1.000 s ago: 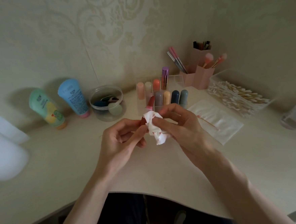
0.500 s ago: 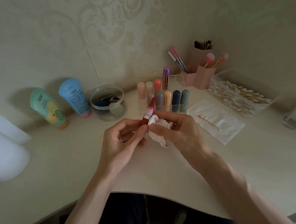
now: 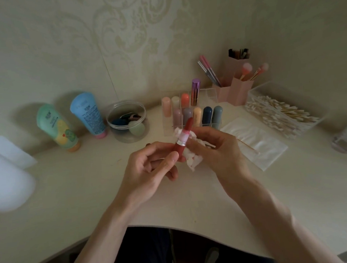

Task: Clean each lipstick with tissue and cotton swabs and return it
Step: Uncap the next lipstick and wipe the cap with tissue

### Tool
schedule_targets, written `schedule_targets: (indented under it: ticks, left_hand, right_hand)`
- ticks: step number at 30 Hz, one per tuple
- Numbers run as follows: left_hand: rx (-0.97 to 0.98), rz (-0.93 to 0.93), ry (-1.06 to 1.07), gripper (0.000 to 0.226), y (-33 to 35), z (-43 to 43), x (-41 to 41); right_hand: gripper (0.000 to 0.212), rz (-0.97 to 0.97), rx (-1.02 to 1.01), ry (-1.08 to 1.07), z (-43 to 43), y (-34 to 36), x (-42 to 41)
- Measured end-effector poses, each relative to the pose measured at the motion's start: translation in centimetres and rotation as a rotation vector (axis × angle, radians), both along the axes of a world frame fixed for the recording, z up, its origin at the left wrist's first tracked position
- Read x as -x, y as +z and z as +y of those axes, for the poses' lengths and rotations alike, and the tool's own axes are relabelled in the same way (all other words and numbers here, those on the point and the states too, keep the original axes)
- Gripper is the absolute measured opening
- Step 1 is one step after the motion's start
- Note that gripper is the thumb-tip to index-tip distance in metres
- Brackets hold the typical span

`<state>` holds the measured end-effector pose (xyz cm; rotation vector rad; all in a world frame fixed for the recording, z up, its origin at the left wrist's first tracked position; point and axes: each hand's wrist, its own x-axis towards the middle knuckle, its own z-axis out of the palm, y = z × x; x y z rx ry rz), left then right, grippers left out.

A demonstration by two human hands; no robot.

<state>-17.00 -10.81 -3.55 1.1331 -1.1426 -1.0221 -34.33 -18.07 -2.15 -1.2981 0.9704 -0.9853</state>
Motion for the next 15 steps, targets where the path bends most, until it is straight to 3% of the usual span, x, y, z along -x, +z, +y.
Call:
schedule_targets:
  ticks: [3, 10, 15]
  left_hand:
    - [-0.001, 0.020, 0.014, 0.021, 0.10, 0.09, 0.06]
    - [-0.006, 0.082, 0.095, 0.020, 0.32, 0.06, -0.05]
    - [-0.037, 0.080, 0.094, 0.022, 0.33, 0.05, 0.00]
  right_hand:
    - [0.029, -0.031, -0.035, 0.036, -0.41, -0.17, 0.12]
    - [0.020, 0.088, 0.103, -0.123, -0.27, 0.05, 0.15]
    - [0.016, -0.001, 0.161, -0.162, 0.18, 0.04, -0.28]
